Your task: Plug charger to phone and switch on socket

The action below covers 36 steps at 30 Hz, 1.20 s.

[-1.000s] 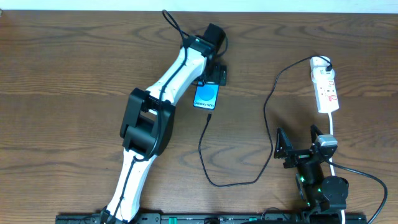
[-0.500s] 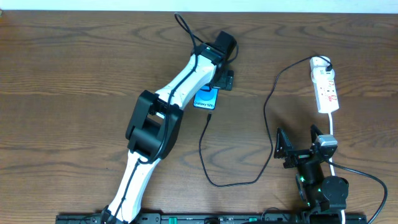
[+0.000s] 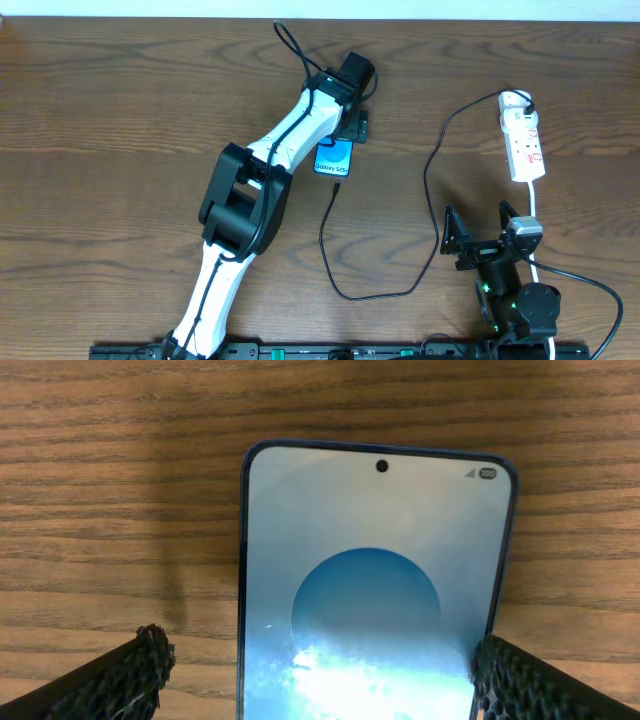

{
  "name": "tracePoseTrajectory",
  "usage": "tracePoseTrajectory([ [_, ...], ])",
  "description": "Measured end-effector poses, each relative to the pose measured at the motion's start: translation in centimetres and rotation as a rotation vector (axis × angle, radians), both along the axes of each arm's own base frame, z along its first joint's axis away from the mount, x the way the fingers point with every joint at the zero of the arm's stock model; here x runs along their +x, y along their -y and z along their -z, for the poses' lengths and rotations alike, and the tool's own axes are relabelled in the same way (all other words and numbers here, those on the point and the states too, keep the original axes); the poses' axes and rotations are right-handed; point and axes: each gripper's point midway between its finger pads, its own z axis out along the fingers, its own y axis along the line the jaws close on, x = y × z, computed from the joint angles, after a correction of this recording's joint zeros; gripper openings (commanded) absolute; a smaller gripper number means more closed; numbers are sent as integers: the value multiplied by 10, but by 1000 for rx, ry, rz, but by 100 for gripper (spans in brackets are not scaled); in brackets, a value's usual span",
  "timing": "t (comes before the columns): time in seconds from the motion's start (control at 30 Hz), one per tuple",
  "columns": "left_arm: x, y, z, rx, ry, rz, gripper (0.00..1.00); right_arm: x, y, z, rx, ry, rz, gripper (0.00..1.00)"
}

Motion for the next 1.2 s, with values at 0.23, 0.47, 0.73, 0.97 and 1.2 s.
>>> tracePoseTrajectory([
  [0.23, 0, 1, 0, -9, 2, 1, 98, 0, 0, 0, 0, 0, 0, 99],
  [0.47, -7, 0, 1, -13, -33, -10, 98, 0, 0, 0, 0, 0, 0, 99],
  [0.73, -16, -1, -1, -25, -68, -61, 98, 0, 0, 0, 0, 0, 0, 99],
  [0.97, -16, 9, -2, -57, -54, -100, 98, 0, 0, 0, 0, 0, 0, 99],
  [1.2, -14, 19, -4, -58, -23, -66, 98, 0, 0, 0, 0, 0, 0, 99],
])
